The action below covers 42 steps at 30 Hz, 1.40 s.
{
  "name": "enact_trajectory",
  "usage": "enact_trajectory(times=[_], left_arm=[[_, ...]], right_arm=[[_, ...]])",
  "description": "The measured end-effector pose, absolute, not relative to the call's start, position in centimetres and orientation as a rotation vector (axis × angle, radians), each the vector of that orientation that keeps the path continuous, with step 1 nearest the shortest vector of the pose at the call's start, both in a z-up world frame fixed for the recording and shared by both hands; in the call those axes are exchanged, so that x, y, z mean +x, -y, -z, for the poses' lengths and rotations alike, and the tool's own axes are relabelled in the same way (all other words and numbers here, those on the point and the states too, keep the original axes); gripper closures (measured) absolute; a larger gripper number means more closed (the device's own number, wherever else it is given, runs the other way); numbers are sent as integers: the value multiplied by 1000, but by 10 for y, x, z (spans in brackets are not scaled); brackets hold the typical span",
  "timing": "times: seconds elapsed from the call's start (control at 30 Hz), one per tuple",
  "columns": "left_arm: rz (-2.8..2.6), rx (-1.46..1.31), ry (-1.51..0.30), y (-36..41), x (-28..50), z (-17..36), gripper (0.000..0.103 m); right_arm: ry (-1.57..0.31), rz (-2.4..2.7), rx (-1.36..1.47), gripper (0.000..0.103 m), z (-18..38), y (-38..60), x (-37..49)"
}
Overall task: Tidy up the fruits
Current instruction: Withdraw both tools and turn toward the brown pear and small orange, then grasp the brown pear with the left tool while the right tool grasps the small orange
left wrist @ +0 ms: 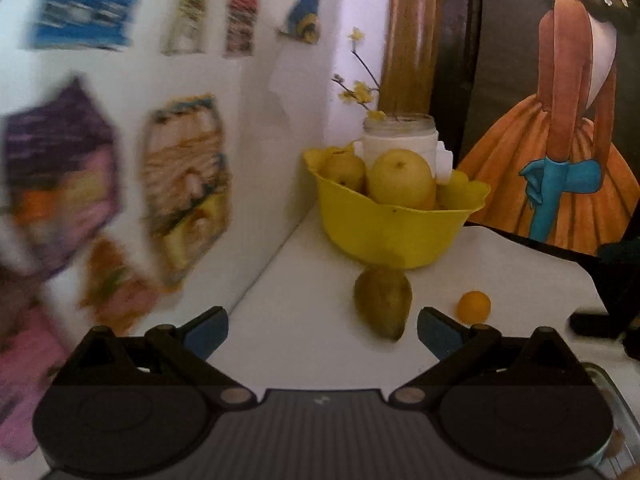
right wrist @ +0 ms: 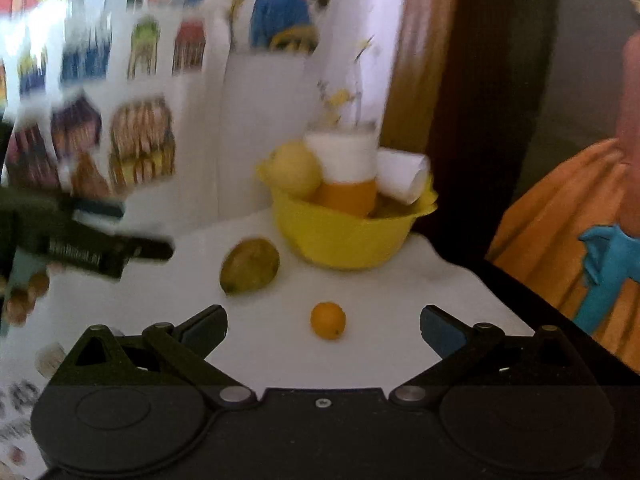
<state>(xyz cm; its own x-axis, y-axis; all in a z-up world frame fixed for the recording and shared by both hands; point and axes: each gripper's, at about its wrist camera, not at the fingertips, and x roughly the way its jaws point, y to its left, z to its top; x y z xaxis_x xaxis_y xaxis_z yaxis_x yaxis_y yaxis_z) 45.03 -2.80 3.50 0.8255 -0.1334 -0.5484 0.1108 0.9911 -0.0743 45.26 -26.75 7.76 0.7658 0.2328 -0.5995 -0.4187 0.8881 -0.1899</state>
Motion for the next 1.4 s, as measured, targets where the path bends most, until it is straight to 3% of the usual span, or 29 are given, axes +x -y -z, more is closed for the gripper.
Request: enact_trajectory(times=[0.27,0.67,0.93,1.07,1.23,1.4], left_arm=[[164,-36,-616,45,493,-9,1],[198,-40,-617,52,517,11,6],[233,-33,-634,60,526,18,19],[243,-45,-647,62,529,22,25],[278,-4,-657,69,533,26,42],[286,-17,-658,68,534,26,46]], right_arm=[[-660,-369,-483,3,-39,248,484],[-715,-389,-445,25,-18,249,523],[-729,-397,-441,49,-9,252,531],[-729,-408,-454,55,-7,251,529],[-728,-417,-450,59,-6,251,533],[-724,-426,-452,63,-5,249,533]])
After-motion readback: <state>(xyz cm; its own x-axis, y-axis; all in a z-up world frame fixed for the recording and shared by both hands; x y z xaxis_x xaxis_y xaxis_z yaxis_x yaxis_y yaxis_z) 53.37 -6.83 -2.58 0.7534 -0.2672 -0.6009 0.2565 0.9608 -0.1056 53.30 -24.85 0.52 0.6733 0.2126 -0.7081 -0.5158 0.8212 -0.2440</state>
